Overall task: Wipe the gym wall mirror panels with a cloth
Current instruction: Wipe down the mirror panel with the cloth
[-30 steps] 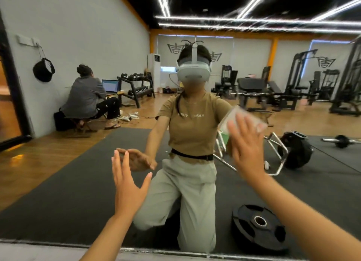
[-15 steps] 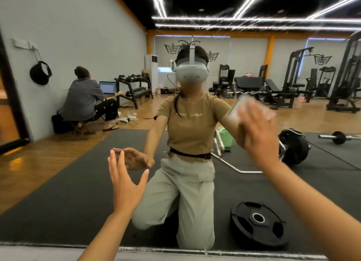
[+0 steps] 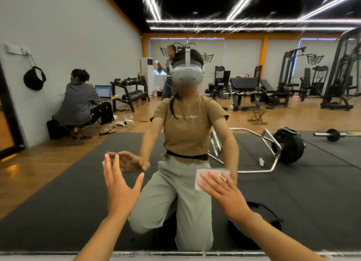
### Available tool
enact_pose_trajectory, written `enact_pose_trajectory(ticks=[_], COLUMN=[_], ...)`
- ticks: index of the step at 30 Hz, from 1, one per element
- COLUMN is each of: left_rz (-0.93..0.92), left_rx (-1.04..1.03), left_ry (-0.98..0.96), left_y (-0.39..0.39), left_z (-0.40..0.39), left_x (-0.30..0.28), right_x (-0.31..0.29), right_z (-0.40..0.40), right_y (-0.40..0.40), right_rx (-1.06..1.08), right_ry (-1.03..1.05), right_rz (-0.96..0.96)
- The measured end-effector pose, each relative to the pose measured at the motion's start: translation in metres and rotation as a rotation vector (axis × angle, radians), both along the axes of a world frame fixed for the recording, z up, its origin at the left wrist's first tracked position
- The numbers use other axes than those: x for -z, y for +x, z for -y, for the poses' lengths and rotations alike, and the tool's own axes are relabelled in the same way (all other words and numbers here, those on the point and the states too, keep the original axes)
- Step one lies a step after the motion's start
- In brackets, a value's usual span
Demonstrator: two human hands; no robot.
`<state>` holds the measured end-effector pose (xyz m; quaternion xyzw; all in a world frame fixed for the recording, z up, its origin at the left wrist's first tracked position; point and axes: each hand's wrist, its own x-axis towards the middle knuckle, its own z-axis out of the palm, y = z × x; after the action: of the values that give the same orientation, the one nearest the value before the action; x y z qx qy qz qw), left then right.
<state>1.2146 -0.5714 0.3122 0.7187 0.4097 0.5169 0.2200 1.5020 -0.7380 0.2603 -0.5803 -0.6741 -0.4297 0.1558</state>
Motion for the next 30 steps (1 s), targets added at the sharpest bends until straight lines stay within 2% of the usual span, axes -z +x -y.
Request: enact_pose_trajectory(ticks=[1,3,9,11,13,15,20,22,26,30], left_rz=[-0.002,-0.005,-0.003,-0.004,-0.011,-0.026,-0.037,-0.048,-0.059,-0.068], left_rx=[0.000,-0.003,-0.011,-0.010,-0.012,-0.016,-0.007,-0.004,0.000,0.017], left_ry=[-0.003,-0.003,0.009,0.015,0.026,0.027,0.042,0.049,0.050,0.047], left_y=[0.000,0.000,0.001,0.001,0.002,0.003,0.001,-0.001,-0.003,-0.006], left_z=[0.000,0.000,-0.001,0.000,0.000,0.000,-0.003,-0.005,-0.005,-0.005], left_x=[0.000,0.001,0.003,0.003,0.002,0.002,0.005,0.007,0.008,0.007], right_x=[-0.002,-0.022,-0.129,-0.143,-0.130,-0.086,0.075,0.098,0.059,-0.053], right_z=[0.008,0.016,0.020,0.015,0.004,-0.006,0.006,0.012,0.003,-0.010], right_y=[0.007,0.019,0.045,0.040,0.028,0.013,-0.017,-0.023,-0.030,-0.008], right_rx=[-0.001,0.020,0.104,0.127,0.117,0.106,0.168,0.170,0.121,0.041], right_ry=[-0.051,-0.026,0.609,0.723,0.795,0.779,0.350,0.293,0.378,0.590], right_rz=[0.060,0.045,-0.532,-0.684,-0.798,-0.865,-0.780,-0.834,-0.900,-0.830])
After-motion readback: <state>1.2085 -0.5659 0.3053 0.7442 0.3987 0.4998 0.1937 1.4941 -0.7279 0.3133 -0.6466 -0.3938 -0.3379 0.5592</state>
